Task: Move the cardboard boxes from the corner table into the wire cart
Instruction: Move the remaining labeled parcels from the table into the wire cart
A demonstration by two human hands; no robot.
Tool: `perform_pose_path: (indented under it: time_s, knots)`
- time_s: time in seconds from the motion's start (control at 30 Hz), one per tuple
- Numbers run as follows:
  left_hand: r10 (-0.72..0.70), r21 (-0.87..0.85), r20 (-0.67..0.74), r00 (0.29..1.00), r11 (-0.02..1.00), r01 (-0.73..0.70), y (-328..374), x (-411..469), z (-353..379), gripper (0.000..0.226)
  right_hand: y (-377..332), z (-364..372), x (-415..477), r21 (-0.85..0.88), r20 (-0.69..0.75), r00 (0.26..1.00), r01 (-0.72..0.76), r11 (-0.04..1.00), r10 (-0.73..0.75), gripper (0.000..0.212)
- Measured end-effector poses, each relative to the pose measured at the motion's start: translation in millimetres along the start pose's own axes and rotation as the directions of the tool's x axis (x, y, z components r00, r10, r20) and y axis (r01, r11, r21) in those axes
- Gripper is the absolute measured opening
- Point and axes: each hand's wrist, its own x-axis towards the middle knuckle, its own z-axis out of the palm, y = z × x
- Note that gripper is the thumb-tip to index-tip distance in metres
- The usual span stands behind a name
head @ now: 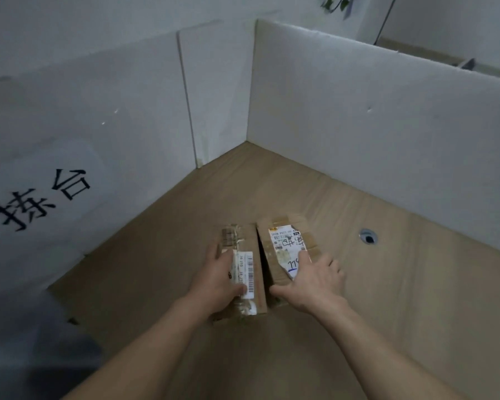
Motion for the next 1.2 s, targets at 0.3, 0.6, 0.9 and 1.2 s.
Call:
perform_pose_path:
  time_s: [0.3, 0.6, 0.9, 1.2]
  knots:
    - [-0.031, -0.007, -0.008, 0.999, 0.999, 0.031, 14.0, -82.4, 45.8, 0.078, 50.9, 27.0, -75.6, -0.032, 0.006, 1.0, 0.006, 0.999, -0.005, 0.1]
    - [-0.144, -0.181, -0.03, 0.989, 0.974, 0.136, 11.4, -98.5, 43.0, 0.102, 71.2, 36.6, -80.7, 0.425, 0.005, 0.999, -0.049, 0.904, 0.051, 0.095]
    - [-0.255, -0.681, 0.222, 0.941, 0.65, 0.337, -32.5, -96.7, 37.9, 0.077, 84.8, 64.2, -61.5, 0.88, 0.217, 0.969, -0.246, 0.406, 0.118, 0.03]
    - [-0.088, -0.79, 0.324, 0.942, 0.523, 0.32, -55.3, -93.6, 21.7, 0.093, 79.2, 73.3, -68.5, 0.94, 0.31, 0.945, -0.321, -0.117, -0.103, 0.061]
